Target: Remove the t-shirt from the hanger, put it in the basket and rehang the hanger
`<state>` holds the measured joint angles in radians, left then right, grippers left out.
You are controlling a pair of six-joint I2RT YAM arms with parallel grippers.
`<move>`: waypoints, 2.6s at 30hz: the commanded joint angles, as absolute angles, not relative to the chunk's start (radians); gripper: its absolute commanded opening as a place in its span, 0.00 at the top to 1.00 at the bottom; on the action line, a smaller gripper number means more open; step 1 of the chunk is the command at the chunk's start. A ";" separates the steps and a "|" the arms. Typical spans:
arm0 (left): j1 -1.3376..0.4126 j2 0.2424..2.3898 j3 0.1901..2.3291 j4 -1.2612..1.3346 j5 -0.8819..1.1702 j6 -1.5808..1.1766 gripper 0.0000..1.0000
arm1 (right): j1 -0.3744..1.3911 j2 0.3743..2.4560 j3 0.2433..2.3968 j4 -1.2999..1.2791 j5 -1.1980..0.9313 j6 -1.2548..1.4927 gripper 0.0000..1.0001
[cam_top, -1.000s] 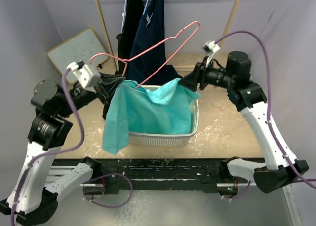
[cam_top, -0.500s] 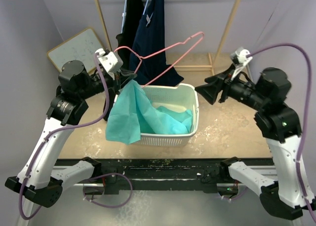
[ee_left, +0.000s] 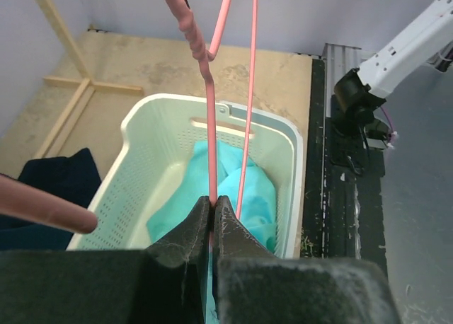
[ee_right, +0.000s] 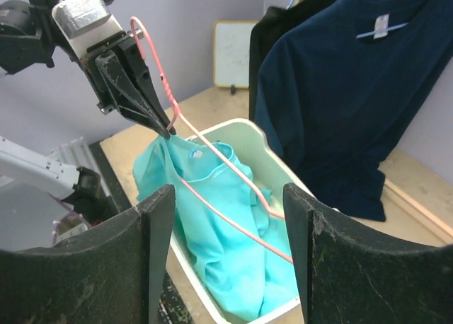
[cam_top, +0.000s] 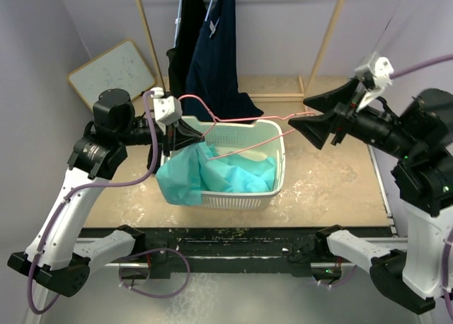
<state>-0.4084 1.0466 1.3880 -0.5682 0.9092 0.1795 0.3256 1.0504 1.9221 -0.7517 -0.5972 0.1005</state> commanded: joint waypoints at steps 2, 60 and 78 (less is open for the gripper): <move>-0.412 1.065 1.422 -0.584 1.024 0.201 1.00 | 0.326 1.097 1.931 -0.752 -0.674 0.075 0.33; -0.444 1.276 1.485 -0.018 0.809 -0.224 0.41 | 0.327 0.974 1.752 -0.814 -0.477 0.171 1.00; -0.443 0.564 0.988 -0.227 0.163 -0.241 0.01 | 0.328 1.063 1.953 -0.820 0.027 0.227 1.00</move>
